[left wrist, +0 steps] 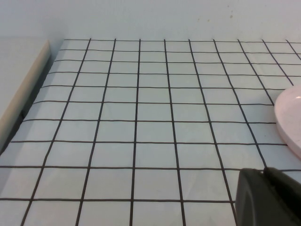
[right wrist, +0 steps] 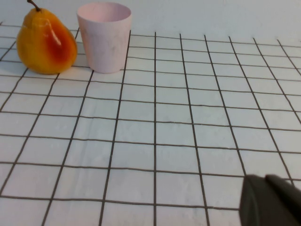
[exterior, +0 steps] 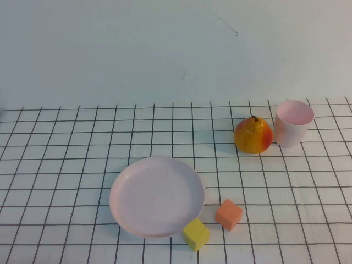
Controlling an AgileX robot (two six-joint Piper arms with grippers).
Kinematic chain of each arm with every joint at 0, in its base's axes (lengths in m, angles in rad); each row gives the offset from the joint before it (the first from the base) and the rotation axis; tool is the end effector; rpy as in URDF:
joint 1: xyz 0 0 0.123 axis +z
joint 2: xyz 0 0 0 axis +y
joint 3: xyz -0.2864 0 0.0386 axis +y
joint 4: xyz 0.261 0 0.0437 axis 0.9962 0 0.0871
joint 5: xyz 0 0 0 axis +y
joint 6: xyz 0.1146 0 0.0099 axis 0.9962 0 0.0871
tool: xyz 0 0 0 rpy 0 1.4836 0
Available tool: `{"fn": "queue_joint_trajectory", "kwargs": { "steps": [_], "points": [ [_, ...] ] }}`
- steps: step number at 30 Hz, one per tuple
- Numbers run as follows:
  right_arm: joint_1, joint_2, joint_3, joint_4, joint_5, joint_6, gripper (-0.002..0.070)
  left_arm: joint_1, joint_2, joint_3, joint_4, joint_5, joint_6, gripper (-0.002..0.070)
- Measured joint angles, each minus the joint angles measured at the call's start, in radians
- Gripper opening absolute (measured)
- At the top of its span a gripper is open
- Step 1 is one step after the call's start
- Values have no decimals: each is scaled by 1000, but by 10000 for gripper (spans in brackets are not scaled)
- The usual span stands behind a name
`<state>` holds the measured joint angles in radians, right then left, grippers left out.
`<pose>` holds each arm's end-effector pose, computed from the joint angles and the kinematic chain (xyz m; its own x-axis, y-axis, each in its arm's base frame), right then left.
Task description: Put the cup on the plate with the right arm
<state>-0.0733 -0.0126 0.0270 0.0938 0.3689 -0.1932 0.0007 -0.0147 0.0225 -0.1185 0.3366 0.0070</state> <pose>0.0848 -0.0023 0.1644 -0.2923 -0.0842 -0.9526 0.0102 0.9958 -0.0912 0.0856 -0.0044 0.1699 -0.2548 -0.1048 -0.9613 0.0105 0.9938 -0.1111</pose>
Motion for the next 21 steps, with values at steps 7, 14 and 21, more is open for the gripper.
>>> {"fn": "queue_joint_trajectory", "kwargs": {
  "steps": [7, 14, 21],
  "points": [
    [0, 0, 0, 0, 0, 0, -2, 0, 0, 0, 0, 0, 0, -3],
    [0, 0, 0, 0, -114, 0, -2, 0, 0, 0, 0, 0, 0, -3],
    [0, 0, 0, 0, -455, 0, -2, 0, 0, 0, 0, 0, 0, -3]
  ]
}}
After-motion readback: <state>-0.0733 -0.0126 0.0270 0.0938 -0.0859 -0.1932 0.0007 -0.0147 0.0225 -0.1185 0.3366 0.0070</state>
